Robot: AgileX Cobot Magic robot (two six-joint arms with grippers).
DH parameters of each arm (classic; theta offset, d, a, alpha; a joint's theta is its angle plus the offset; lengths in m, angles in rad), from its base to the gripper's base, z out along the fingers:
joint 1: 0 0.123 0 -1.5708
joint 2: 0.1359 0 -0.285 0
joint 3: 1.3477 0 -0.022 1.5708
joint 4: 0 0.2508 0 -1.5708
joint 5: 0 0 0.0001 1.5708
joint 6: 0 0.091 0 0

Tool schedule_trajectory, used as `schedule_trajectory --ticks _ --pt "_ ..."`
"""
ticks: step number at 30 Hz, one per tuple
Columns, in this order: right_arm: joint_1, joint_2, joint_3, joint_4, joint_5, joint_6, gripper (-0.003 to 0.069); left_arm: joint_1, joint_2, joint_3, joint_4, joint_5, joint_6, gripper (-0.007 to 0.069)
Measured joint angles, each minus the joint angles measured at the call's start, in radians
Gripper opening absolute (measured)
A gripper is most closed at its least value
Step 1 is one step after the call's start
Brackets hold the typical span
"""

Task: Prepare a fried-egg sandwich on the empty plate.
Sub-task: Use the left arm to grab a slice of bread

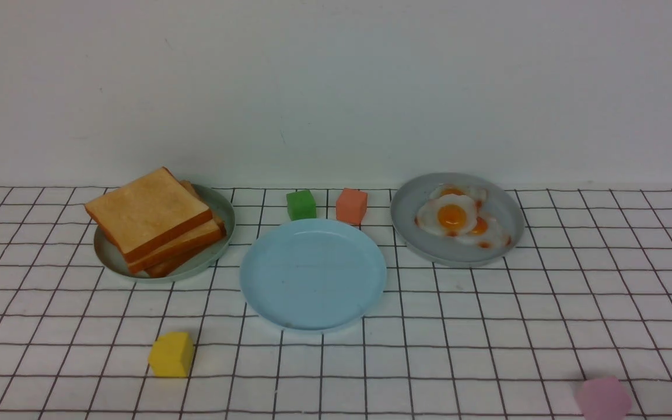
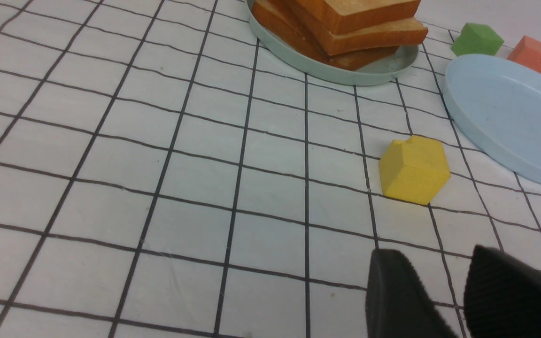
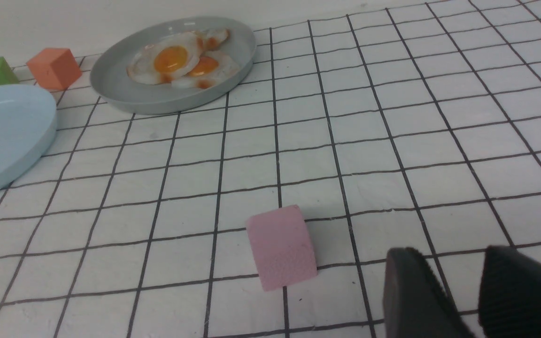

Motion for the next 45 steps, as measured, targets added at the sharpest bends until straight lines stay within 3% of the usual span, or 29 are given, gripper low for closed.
schedule_trajectory --ticks 4,13,16,19,20,21,23,29,32,35,40,45 --pt "0.000 0.000 0.000 0.000 0.000 0.000 0.0239 0.000 0.000 0.000 -0.011 -0.014 -0.008 0.0238" --pt "0.000 0.000 0.000 0.000 0.000 0.000 0.0239 0.000 0.000 0.000 -0.425 -0.301 -0.189 0.0238" --pt "0.000 0.000 0.000 0.000 0.000 0.000 0.0239 0.000 0.000 -0.004 -0.472 -0.320 -0.193 0.0229" --pt "0.000 0.000 0.000 0.000 0.000 0.000 0.0239 0.000 0.008 -0.059 -0.482 -0.237 -0.189 0.0165" --pt "0.000 0.000 0.000 0.000 0.000 0.000 0.0239 0.000 0.056 -0.124 -0.477 -0.176 -0.154 0.0098" --pt "0.000 0.000 0.000 0.000 0.000 0.000 0.0239 0.000 0.064 -0.132 -0.473 -0.160 -0.148 0.0090" --pt "0.000 0.000 0.000 0.000 0.000 0.000 0.0239 -0.004 0.199 -0.250 -0.437 -0.059 -0.030 -0.0007" --pt "0.000 0.000 0.000 0.000 0.000 0.000 0.0239 -0.066 0.558 -0.533 -0.398 0.081 0.243 -0.0013" --pt "0.000 0.000 0.000 0.001 -0.005 0.000 0.0239 -0.093 0.735 -0.657 -0.392 0.175 0.287 -0.0013" --pt "0.000 0.000 0.003 0.058 -0.027 0.036 0.0239 -0.121 0.888 -0.761 -0.389 0.251 0.301 -0.0013" --pt "0.000 0.000 0.009 0.356 -0.135 0.213 0.0239 -0.208 1.089 -0.917 -0.355 0.340 0.305 -0.0013" --pt "0.000 0.000 0.001 0.571 -0.206 0.265 0.0225 -0.288 1.171 -0.959 -0.344 0.373 0.305 -0.0013"
